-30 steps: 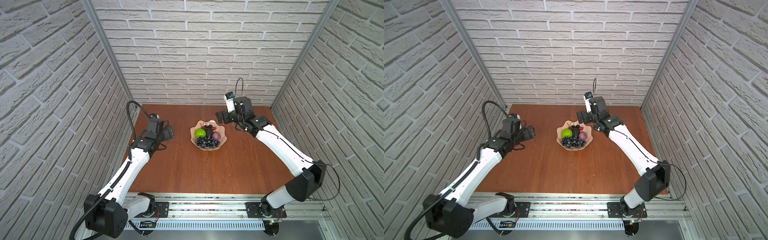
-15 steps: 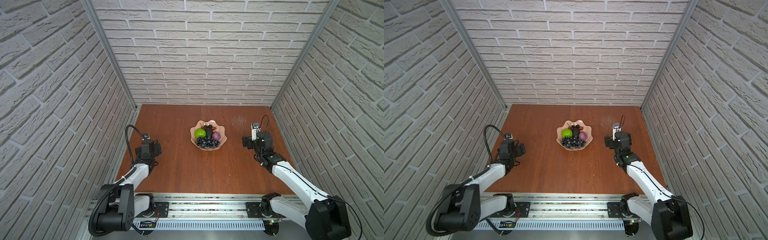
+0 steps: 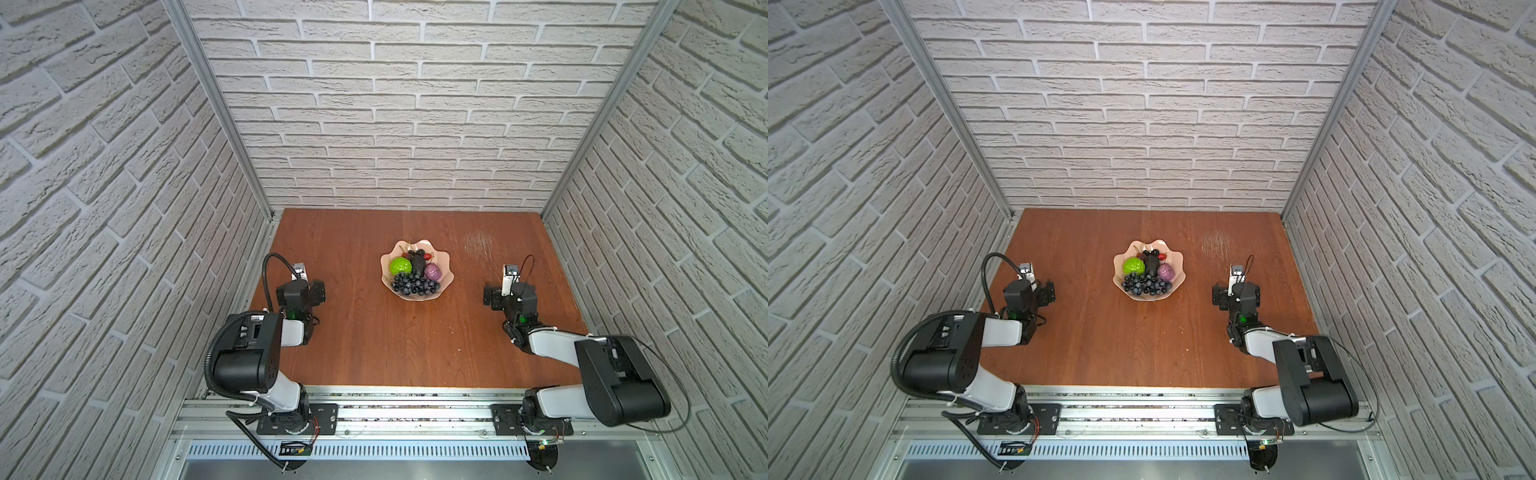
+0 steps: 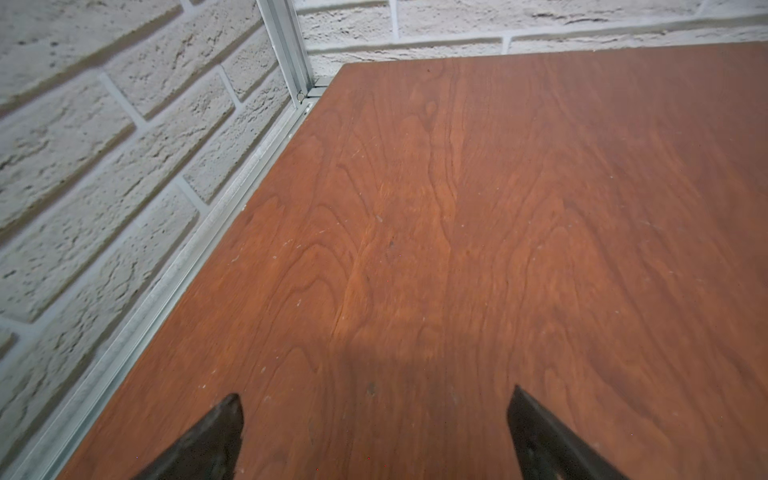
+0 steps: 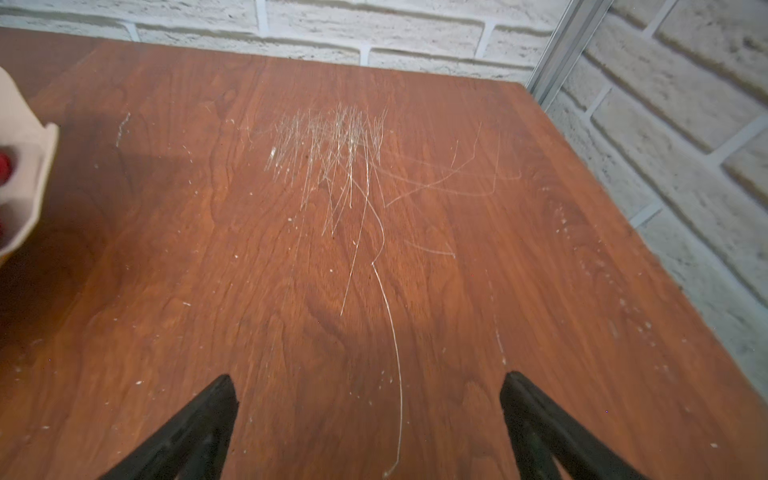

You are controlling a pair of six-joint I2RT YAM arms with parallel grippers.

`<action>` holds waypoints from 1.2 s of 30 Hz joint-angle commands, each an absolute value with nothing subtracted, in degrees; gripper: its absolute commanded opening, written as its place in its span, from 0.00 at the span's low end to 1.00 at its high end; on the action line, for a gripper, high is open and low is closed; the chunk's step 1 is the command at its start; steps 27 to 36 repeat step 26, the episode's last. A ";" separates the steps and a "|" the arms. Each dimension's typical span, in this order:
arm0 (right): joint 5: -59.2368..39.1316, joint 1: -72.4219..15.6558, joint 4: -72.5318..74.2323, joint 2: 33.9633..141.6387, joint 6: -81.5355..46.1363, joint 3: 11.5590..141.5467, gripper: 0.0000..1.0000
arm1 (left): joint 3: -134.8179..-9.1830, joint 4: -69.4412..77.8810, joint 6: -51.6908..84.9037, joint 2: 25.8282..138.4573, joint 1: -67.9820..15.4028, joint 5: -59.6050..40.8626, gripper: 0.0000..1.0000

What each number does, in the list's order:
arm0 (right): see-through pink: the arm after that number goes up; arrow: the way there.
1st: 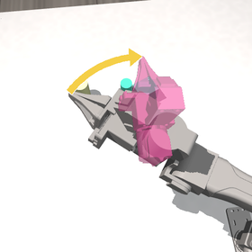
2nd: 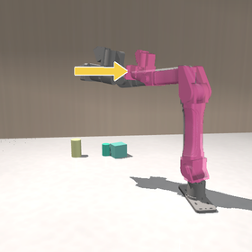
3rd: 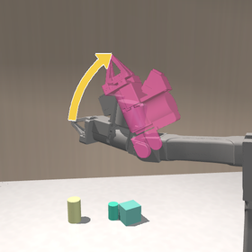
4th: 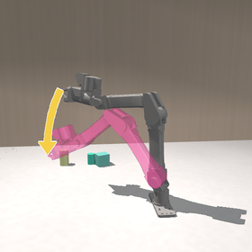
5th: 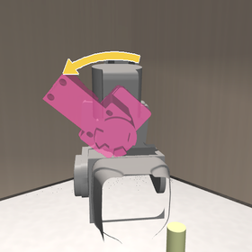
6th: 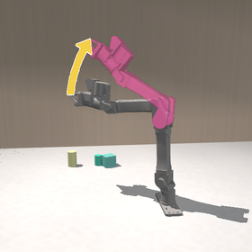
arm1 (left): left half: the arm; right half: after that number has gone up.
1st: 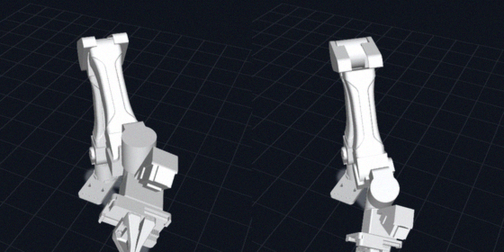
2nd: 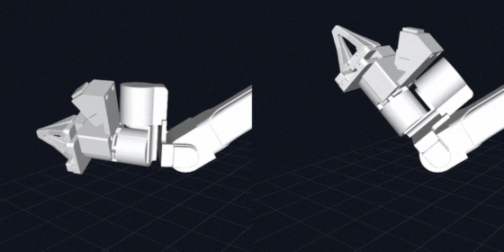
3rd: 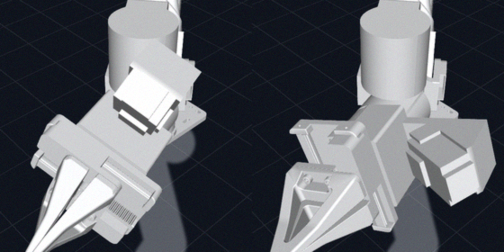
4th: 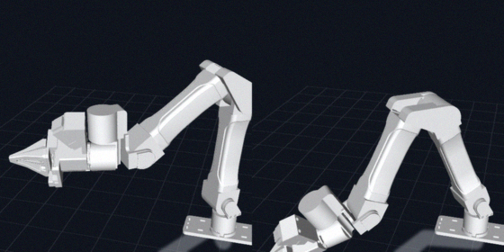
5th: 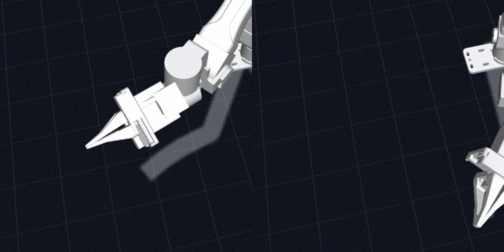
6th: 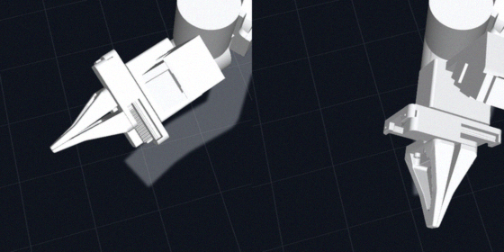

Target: Place and organize the fake fruits in the fruit bowl

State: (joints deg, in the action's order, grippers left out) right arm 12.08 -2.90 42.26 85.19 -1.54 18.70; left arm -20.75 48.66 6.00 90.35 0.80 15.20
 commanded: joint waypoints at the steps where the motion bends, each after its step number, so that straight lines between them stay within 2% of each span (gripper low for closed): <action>1: 9.02 -2.65 44.42 82.92 -3.17 20.90 1.00 | -21.60 52.37 7.14 89.63 2.01 13.75 0.98; 3: 9.07 -2.70 48.45 84.19 -2.65 20.00 1.00 | -21.12 55.13 6.98 90.67 2.33 13.17 0.98; 36: 9.05 -2.72 45.26 82.90 -2.90 20.57 1.00 | -21.23 54.78 7.03 90.30 2.29 13.01 0.98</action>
